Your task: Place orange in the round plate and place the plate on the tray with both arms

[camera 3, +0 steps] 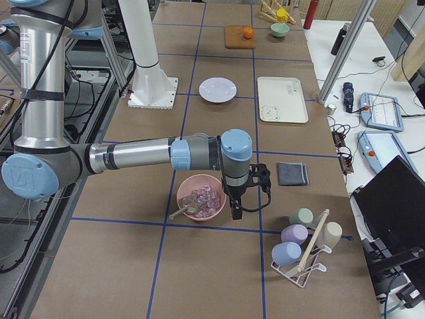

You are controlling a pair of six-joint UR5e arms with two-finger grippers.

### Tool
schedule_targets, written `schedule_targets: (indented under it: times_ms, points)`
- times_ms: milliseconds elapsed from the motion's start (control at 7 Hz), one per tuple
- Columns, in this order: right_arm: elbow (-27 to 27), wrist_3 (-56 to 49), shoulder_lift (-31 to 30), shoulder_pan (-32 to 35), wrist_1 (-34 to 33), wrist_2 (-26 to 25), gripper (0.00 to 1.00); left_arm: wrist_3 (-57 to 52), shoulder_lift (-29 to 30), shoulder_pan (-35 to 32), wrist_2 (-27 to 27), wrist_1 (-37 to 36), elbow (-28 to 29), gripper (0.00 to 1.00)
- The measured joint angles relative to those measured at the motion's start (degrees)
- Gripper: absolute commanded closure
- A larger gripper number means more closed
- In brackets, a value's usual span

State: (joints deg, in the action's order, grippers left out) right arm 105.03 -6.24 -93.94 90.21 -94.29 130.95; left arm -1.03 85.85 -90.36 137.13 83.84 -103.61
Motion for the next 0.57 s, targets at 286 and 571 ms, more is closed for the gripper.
schedule_targets:
  times_ms: [286,571]
  points:
    - [0.7,0.1,2.1,-0.1,7.8,0.1,0.00,0.1,3.0,-0.7,0.0,2.4,-0.9,0.01]
    - [-1.2,1.6,2.1,-0.1,22.1,2.6,0.00,0.2,4.6,-1.4,-2.3,12.4,0.4,0.01]
